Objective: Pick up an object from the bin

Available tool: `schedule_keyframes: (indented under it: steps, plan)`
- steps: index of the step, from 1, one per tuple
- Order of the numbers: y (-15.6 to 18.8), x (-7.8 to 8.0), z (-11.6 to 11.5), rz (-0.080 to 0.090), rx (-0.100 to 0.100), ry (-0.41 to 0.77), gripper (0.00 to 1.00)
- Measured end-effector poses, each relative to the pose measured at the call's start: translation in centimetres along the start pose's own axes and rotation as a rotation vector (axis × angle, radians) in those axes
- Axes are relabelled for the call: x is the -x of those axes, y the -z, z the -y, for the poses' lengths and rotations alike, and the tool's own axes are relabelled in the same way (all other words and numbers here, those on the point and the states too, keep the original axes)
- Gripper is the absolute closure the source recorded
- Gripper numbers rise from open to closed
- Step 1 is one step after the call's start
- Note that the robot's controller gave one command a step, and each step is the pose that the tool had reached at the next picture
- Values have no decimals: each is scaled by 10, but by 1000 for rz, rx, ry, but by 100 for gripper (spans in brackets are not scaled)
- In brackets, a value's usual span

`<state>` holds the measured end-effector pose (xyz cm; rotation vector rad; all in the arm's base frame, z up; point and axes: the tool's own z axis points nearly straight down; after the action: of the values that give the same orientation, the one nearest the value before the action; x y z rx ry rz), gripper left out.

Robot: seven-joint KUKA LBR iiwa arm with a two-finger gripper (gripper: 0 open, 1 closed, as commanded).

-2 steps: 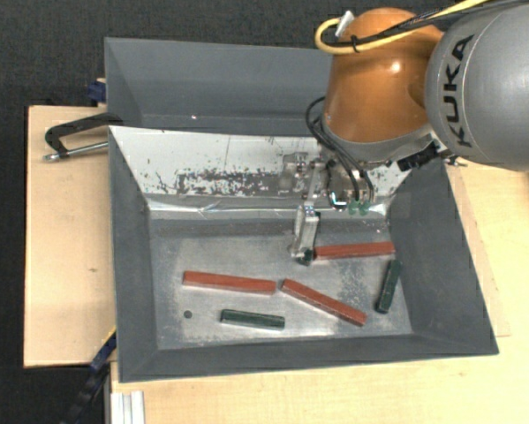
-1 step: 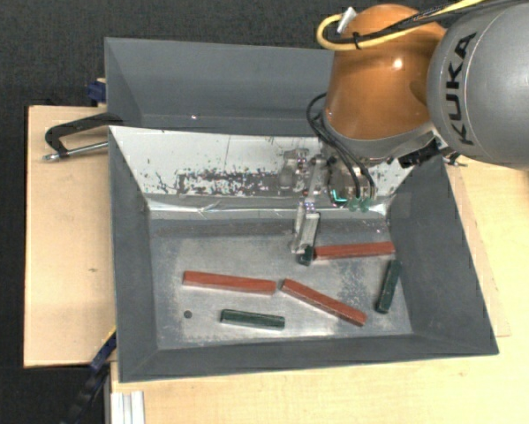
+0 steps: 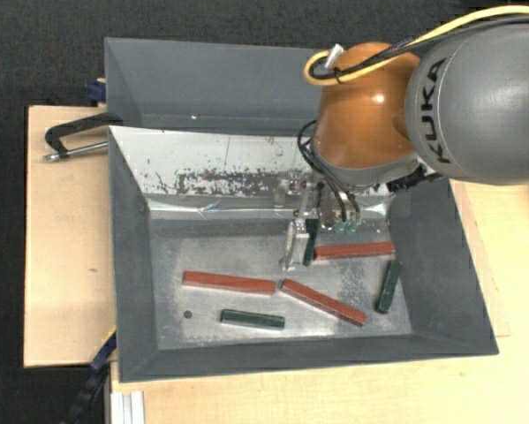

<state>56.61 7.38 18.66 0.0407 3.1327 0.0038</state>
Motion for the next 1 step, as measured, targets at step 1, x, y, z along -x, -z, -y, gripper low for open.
schedule_keyframes:
  steps: [1]
  plan:
    - [-68, -12, 38, -4, 0, -85, 0]
